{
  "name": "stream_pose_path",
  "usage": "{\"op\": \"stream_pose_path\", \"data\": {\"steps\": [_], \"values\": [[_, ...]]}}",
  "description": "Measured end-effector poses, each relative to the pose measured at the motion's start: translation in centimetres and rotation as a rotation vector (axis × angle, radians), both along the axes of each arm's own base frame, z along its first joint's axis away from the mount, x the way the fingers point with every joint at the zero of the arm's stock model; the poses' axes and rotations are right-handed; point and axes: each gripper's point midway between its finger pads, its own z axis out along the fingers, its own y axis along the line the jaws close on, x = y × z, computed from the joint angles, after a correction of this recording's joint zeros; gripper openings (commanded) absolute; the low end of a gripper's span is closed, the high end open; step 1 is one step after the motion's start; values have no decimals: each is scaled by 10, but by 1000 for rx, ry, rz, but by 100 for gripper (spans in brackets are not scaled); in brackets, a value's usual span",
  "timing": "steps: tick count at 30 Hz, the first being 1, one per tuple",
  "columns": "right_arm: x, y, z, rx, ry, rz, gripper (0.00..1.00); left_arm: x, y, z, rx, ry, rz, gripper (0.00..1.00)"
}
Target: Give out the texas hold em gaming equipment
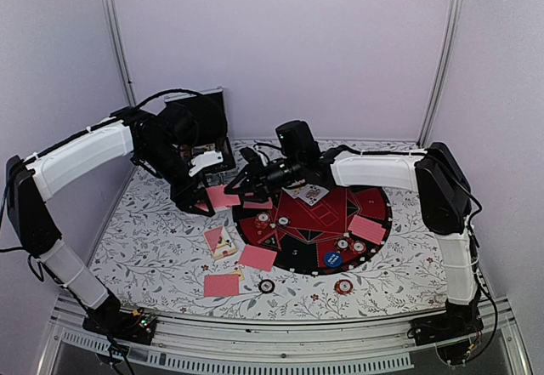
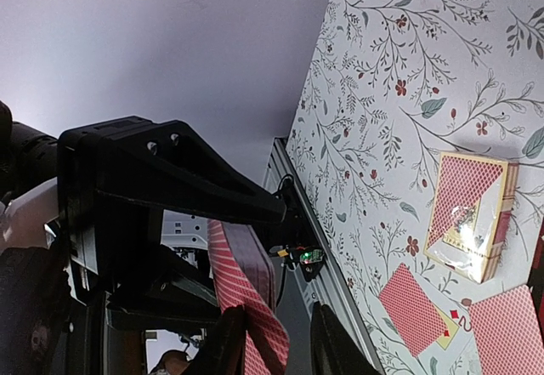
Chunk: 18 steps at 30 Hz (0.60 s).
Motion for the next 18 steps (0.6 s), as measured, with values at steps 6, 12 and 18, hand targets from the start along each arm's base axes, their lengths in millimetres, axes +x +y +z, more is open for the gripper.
{"op": "stream_pose_path", "data": {"steps": [6,12,18], "values": [[2,-6,-3,-19,11,-12,21,-1,1,-3,5,6,1,0],[2,-12,-6,-28,41,-23,16,-1,1,-3,7,5,1,0],[0,-19,5,9,61,-34,10,-2,2,-5,10,8,1,0]]}}
